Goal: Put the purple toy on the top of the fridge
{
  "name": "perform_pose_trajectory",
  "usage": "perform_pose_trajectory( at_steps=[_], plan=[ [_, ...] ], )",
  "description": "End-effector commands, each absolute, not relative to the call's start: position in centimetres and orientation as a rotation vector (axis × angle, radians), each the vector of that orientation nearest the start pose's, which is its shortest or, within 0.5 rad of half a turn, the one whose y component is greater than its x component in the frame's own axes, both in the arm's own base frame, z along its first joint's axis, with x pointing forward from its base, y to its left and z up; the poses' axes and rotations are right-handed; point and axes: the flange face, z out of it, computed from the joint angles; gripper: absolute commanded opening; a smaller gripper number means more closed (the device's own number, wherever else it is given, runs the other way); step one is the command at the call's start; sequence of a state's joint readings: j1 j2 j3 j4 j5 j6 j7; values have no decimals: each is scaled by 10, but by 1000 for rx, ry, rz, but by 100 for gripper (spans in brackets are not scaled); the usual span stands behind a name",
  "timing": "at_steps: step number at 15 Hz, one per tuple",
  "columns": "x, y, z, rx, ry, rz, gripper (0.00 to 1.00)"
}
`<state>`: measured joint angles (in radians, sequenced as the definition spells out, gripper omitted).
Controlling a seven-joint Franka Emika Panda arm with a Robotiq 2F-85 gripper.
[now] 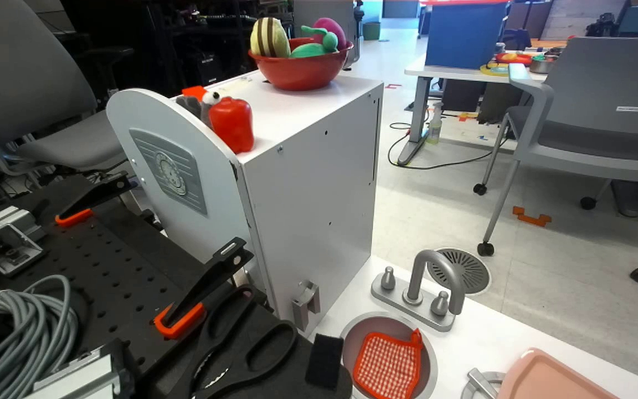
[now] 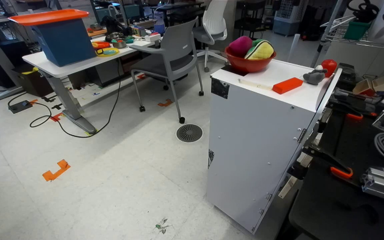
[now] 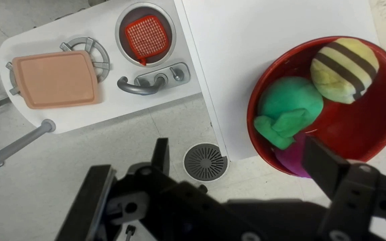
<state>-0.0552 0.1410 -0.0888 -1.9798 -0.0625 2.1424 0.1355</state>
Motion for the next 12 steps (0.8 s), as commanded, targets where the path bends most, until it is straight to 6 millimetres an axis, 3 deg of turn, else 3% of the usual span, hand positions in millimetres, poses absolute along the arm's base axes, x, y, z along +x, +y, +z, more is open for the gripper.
perform_pose_trajectory(
  at_steps=[1,12],
  plan=[
    [606,-79,394,-3137,415,-10,100],
    [651,-40,379,-3138,315,45,100]
  ],
)
